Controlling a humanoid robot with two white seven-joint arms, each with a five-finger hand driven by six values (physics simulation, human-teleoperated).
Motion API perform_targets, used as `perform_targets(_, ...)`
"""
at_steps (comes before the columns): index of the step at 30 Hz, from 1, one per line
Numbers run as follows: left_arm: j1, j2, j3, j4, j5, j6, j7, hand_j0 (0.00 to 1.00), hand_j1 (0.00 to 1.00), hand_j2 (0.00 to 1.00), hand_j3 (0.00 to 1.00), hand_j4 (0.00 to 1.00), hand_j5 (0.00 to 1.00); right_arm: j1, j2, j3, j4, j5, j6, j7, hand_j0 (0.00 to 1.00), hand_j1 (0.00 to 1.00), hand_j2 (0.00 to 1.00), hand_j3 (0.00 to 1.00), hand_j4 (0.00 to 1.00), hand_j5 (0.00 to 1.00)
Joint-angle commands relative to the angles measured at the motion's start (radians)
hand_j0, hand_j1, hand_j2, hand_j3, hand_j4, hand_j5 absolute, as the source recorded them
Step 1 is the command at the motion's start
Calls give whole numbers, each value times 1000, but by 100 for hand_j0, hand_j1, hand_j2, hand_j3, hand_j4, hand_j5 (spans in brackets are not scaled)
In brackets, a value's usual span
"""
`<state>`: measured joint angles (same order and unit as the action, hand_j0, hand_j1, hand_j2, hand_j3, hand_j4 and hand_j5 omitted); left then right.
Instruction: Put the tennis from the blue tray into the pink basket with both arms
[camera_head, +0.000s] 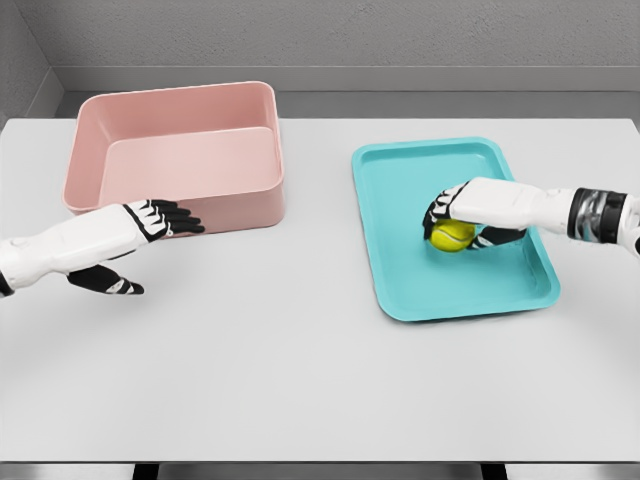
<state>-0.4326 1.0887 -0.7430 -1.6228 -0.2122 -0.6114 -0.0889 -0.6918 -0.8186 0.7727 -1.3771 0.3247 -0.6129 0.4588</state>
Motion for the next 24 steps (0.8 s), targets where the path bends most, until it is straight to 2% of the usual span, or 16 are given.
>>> perform_targets(1,0,0,1,0,7,0,0,100,100,100,100,100,100,0,-2,-1,-16,-7,2,-2,59,59,59,59,59,59)
perform_targets(6,-2,3,1,1,7,0,1,100,100,100,100,100,100,-28,2,0,-57,-10,2,-3,59,59,59,59,59,59)
perform_targets(15,-3,-3,4,0,7,0,1,100,100,100,100,100,100,-112,87,36,-59,-10,2,-3,59,59,59,59,59,59)
perform_targets(24,-5,-3,5,1,7,0,1,100,100,100,100,100,100,-115,114,43,-76,-10,2,-3,59,59,59,59,59,59)
